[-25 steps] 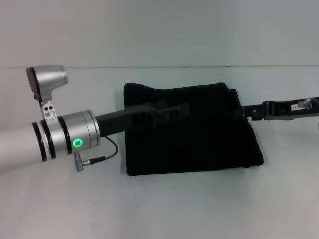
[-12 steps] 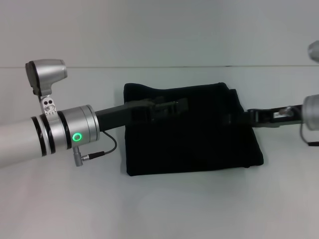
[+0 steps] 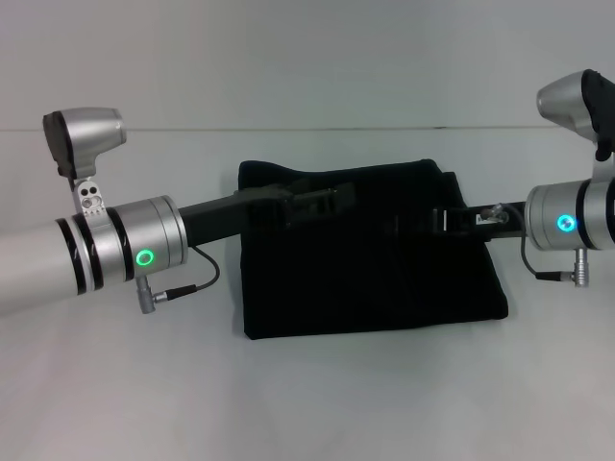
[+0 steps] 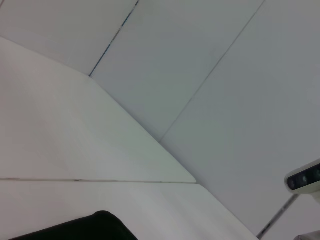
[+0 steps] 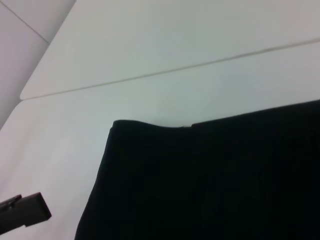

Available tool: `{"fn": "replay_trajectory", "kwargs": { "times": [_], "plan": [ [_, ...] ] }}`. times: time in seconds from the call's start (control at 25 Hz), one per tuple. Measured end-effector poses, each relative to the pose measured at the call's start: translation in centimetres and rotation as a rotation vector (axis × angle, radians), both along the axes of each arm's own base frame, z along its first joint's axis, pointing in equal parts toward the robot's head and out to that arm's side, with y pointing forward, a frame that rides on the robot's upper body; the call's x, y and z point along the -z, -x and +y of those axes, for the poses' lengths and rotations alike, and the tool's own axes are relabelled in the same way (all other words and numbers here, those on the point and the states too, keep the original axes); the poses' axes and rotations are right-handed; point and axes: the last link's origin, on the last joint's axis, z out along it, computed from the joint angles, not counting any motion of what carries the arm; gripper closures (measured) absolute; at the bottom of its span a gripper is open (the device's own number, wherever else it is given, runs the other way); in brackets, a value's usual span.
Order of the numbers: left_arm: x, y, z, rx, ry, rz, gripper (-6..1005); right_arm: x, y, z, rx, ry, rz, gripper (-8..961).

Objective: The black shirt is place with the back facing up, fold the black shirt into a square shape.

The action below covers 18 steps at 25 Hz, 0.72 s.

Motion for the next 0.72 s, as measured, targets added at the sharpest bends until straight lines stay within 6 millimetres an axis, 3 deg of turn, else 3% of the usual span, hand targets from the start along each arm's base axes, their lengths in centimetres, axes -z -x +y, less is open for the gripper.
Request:
{"fn": "replay_trajectory", "kwargs": {
  "times": [0.32,0.72],
  "plan": [
    [0.03,0.04,0.20,-0.009,-0.005,0.008,49,-0.21,-0.29,0.25,0.019,-0.044,0.021,218],
    [0.22,-0.05,0.36,-0.009,-0.002,0.024,50,-0.31,0.13,0.42,-0.024,-0.069,0.037,668]
  ]
}}
